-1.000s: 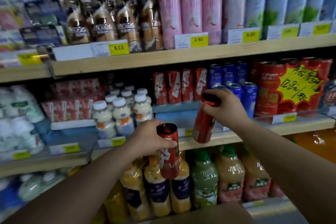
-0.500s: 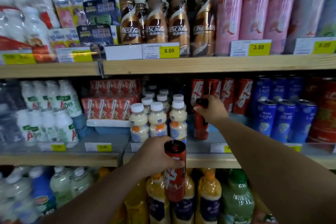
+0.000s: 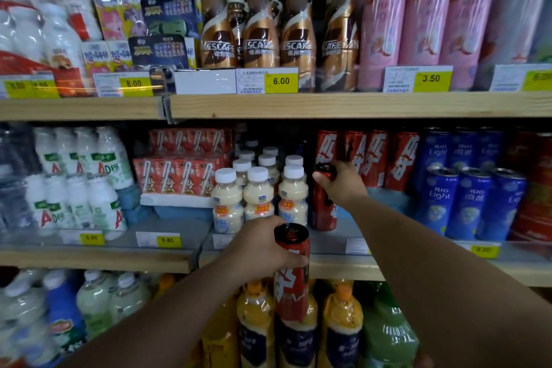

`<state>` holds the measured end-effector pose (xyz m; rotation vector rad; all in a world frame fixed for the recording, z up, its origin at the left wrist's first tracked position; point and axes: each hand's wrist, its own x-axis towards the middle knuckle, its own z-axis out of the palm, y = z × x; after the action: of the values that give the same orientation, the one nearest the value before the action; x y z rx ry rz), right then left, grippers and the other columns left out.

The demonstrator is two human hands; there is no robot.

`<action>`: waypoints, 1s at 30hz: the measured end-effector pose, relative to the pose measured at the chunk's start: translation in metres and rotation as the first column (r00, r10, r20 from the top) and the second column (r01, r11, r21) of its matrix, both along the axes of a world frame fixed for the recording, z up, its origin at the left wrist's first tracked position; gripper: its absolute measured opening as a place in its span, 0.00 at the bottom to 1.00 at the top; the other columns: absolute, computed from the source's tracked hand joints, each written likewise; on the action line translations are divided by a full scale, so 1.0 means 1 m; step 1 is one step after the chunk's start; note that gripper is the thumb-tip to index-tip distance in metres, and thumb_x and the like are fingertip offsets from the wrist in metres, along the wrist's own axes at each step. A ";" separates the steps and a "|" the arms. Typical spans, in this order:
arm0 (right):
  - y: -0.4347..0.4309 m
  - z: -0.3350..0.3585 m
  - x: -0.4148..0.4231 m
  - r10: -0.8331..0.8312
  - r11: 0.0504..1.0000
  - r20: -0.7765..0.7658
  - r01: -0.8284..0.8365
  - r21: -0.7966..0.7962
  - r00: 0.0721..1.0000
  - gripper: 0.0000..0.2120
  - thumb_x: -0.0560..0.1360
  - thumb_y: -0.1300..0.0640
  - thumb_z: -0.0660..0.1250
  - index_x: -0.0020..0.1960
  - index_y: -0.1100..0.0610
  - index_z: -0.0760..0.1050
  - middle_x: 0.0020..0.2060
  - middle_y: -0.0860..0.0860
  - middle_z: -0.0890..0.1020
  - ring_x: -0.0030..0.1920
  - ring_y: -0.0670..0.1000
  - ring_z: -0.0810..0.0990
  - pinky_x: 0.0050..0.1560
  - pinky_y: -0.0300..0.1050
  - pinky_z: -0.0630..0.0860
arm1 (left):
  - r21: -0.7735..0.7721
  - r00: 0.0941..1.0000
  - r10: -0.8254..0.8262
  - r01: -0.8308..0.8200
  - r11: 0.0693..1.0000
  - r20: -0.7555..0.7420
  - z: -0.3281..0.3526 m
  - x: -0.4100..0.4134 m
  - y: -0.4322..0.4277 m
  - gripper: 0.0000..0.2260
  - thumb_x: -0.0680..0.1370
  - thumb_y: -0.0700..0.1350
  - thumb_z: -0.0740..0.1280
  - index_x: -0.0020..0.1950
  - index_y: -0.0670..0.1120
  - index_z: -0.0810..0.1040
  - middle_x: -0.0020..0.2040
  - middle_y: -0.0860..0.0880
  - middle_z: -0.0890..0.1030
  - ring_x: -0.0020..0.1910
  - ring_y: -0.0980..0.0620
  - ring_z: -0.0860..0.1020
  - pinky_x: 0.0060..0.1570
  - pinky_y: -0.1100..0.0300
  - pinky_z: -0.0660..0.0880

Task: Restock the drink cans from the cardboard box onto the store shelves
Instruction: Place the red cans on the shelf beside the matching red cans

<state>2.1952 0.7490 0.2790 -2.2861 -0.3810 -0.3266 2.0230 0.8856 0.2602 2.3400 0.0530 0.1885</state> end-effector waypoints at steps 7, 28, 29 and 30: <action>-0.047 -0.002 -0.074 0.339 0.904 -0.118 -0.289 0.315 0.933 0.17 0.75 0.67 0.60 0.63 0.58 0.69 0.55 0.53 0.75 0.54 0.51 0.74 0.47 0.36 0.73 | -0.033 0.998 0.046 -0.045 0.998 0.039 0.022 0.008 -0.012 0.21 0.62 0.50 0.79 0.52 0.52 0.79 0.49 0.56 0.82 0.50 0.56 0.80 0.53 0.57 0.78; -0.094 0.008 -0.044 0.078 0.986 -0.073 -0.066 0.155 0.994 0.21 0.70 0.52 0.73 0.60 0.59 0.75 0.54 0.52 0.82 0.50 0.49 0.79 0.52 0.43 0.76 | 0.042 0.987 0.046 -0.053 0.998 0.156 0.037 0.018 -0.045 0.26 0.73 0.54 0.70 0.67 0.47 0.69 0.63 0.51 0.74 0.59 0.53 0.75 0.55 0.62 0.71; -0.093 0.006 -0.035 0.058 0.987 -0.085 -0.045 0.153 0.995 0.22 0.70 0.52 0.73 0.60 0.59 0.75 0.56 0.53 0.82 0.53 0.51 0.80 0.56 0.45 0.76 | 0.050 0.987 0.047 -0.055 0.997 0.155 0.033 0.016 -0.042 0.25 0.73 0.54 0.70 0.66 0.47 0.69 0.62 0.51 0.74 0.58 0.53 0.75 0.56 0.61 0.71; -0.091 0.003 -0.028 0.040 0.988 -0.106 -0.024 0.150 0.994 0.22 0.71 0.53 0.73 0.61 0.60 0.74 0.57 0.55 0.81 0.56 0.54 0.80 0.58 0.48 0.76 | 0.065 0.987 0.047 -0.058 0.996 0.152 0.029 0.015 -0.040 0.24 0.73 0.54 0.70 0.65 0.48 0.70 0.61 0.52 0.75 0.58 0.54 0.76 0.55 0.62 0.71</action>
<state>2.1669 0.6579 0.2820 -2.1390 -0.3268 -0.2056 2.0378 0.8454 0.2891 2.3873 0.0340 0.3984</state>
